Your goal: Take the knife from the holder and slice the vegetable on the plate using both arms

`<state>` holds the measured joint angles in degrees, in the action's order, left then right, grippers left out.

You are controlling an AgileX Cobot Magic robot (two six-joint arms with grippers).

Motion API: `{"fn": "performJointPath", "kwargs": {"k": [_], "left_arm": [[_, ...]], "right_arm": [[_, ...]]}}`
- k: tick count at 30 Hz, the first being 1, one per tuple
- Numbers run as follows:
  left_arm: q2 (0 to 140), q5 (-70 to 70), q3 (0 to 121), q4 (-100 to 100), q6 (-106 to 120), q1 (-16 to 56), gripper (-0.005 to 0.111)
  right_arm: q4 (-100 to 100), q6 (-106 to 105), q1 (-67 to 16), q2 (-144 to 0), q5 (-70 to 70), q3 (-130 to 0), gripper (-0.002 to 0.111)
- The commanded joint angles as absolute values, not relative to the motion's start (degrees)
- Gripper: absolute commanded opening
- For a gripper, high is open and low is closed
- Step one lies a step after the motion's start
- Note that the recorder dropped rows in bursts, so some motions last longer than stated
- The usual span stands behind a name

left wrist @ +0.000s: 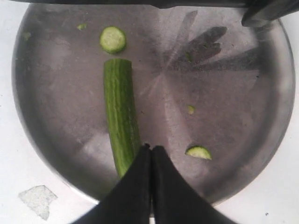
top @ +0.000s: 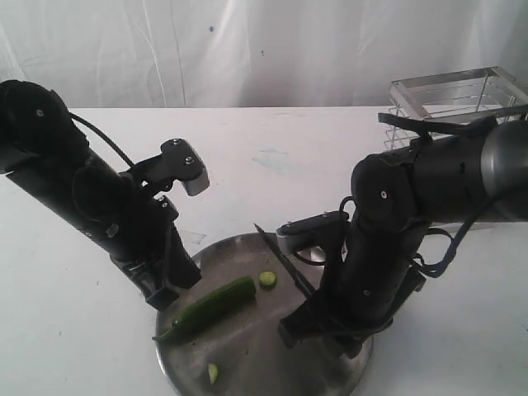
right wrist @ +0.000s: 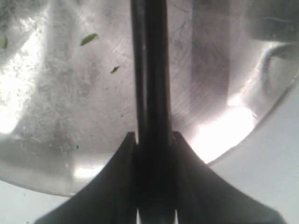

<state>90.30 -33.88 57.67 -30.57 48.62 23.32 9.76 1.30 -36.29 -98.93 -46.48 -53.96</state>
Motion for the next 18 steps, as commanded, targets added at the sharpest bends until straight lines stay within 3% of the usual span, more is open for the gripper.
{"fn": "performJointPath", "kwargs": {"k": [1, 18], "left_arm": [[89.8, -37.32, 57.72, -31.01, 46.98, 23.41, 0.0], [89.8, -30.41, 47.83, -37.15, 52.24, 23.41, 0.0]], "right_arm": [[9.37, -3.78, -35.91, -97.2, -49.0, -54.18, 0.0], [0.0, -2.91, -35.91, -87.26, -48.38, -49.61, 0.0]]}}
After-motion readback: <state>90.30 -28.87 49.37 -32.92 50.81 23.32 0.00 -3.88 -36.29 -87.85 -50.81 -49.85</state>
